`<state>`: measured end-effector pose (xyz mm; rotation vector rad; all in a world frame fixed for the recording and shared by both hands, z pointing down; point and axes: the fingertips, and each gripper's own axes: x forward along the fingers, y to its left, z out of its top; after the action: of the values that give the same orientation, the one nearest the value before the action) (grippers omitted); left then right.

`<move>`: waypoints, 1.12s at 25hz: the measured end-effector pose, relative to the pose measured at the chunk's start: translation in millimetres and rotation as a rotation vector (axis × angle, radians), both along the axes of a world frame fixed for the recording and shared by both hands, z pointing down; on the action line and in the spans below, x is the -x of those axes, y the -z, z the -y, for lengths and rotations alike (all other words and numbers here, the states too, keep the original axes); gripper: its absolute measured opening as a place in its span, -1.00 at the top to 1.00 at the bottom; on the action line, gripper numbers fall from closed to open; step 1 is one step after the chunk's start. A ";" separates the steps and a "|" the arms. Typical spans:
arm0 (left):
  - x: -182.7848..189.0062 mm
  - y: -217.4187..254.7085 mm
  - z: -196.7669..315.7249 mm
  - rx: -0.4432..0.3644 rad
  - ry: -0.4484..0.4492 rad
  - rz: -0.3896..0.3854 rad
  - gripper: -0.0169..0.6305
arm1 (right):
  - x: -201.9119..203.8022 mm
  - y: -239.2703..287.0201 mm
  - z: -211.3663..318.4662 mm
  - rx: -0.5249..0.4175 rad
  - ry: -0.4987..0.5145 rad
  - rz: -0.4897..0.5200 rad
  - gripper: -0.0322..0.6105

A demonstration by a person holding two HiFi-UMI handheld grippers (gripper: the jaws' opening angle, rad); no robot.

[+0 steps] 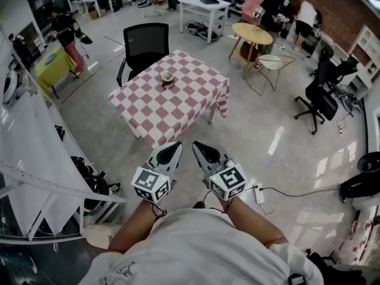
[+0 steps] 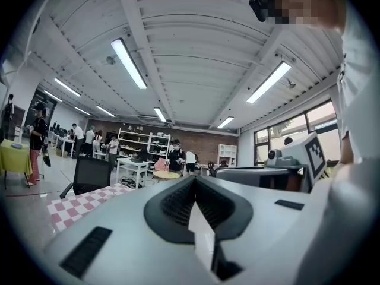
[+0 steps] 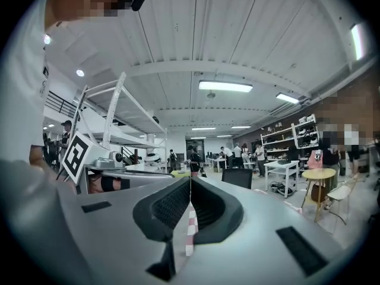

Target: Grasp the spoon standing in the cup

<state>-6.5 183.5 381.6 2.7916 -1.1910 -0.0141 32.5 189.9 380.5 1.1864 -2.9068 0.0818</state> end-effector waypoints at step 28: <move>-12.6 -37.0 139.2 0.068 -0.012 0.047 0.91 | 10.0 -29.7 131.9 0.048 0.070 -0.049 0.79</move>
<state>6.1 44.3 418.6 2.7542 -1.1618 0.0921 22.5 57.9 410.2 1.0626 -2.8833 0.1196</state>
